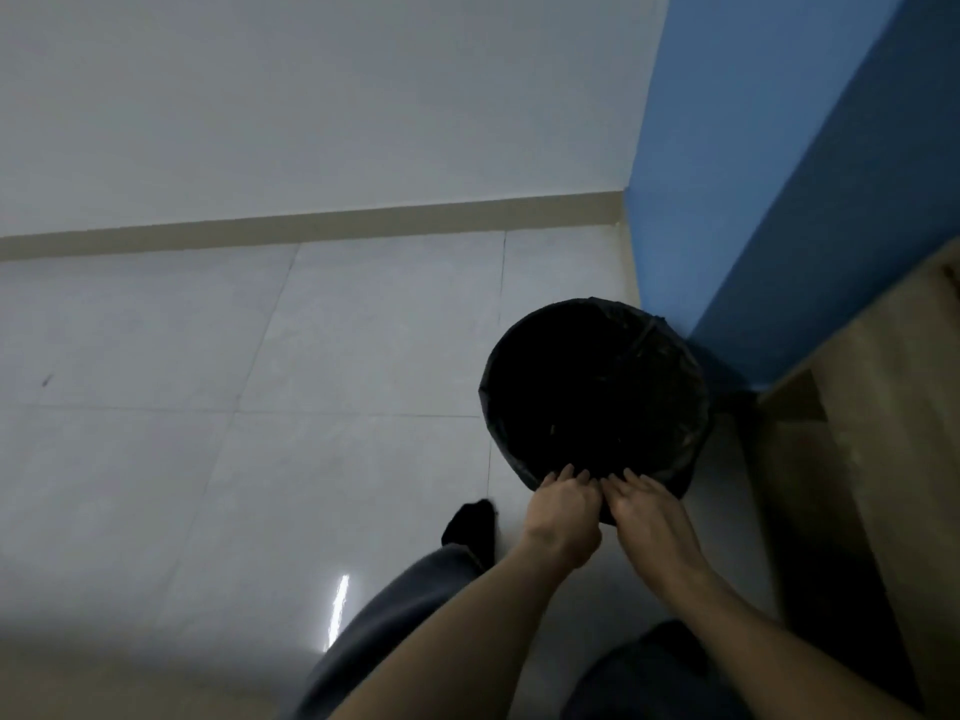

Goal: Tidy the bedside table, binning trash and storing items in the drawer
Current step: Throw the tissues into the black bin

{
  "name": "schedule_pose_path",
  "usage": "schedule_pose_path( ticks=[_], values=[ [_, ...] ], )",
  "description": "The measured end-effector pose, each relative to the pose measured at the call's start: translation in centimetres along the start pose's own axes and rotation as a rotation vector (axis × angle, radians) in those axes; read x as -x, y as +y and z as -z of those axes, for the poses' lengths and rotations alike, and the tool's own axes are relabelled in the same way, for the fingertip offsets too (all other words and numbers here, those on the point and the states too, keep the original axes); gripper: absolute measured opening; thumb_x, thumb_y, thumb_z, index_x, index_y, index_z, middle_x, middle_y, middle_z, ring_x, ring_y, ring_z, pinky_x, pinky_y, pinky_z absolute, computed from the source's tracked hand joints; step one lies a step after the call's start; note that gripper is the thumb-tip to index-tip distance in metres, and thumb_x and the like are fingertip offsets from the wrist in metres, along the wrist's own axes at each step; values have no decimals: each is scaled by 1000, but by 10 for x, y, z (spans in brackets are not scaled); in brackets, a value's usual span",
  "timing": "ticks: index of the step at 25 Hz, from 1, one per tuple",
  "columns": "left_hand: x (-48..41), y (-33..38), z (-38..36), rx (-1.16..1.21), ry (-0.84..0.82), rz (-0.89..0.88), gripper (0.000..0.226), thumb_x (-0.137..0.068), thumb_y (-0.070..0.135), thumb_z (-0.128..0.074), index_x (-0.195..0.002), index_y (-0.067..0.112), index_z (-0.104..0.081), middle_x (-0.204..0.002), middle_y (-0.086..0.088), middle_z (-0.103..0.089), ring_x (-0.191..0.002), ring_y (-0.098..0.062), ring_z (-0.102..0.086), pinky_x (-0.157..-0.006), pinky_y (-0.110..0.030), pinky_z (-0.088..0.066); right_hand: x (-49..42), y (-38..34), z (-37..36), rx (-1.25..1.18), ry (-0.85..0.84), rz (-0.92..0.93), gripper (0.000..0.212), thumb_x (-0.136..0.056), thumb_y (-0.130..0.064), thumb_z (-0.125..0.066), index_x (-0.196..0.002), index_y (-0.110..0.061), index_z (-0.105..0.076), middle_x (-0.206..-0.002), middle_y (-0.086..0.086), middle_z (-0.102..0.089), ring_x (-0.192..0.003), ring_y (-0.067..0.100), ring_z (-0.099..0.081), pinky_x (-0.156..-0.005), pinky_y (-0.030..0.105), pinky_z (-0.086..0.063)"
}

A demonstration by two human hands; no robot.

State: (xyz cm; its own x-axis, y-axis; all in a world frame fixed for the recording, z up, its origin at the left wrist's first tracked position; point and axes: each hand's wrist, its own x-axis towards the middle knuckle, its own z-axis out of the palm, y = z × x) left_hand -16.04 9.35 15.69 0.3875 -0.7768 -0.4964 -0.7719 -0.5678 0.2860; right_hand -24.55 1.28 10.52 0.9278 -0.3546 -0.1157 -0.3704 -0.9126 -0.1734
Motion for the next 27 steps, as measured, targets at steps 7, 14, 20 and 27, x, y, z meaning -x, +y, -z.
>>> schedule_pose_path(
  ticks=[7,14,20,27],
  values=[
    [57,24,-20,86,-160,45,27,-83,18,-49,-99,2,-65,-105,-18,-67,-98,-34,-64,-82,-38,-52,77,-33,32,-97,-330,-56,22,-59,-20,-73,-80,-13,-71,-81,9,-73,-76,21,-69,-60,25,-52],
    [32,105,35,552,193,-67,47,-73,19,-37,-110,12,-66,-106,-15,-71,-100,-31,-66,-86,-39,-54,81,51,150,-114,445,-273,60,-75,-21,-30,-126,3,-52,-135,19,-51,-128,33,-45,-103,47,-40],
    [20,225,57,735,54,-237,50,-93,21,-42,-141,10,-35,-135,-21,-52,-123,-37,-50,-101,-35,-41,126,125,186,118,488,-520,59,-84,-35,-28,-133,-3,-39,-141,19,-45,-133,31,-33,-105,51,-21],
    [8,277,25,860,91,-244,70,-94,20,-46,-150,24,-3,-155,-7,-24,-137,-28,-36,-114,-38,-31,168,177,155,-40,302,-611,70,-95,-52,-7,-129,0,-39,-128,25,-55,-126,27,-34,-112,28,-8]
  ],
)
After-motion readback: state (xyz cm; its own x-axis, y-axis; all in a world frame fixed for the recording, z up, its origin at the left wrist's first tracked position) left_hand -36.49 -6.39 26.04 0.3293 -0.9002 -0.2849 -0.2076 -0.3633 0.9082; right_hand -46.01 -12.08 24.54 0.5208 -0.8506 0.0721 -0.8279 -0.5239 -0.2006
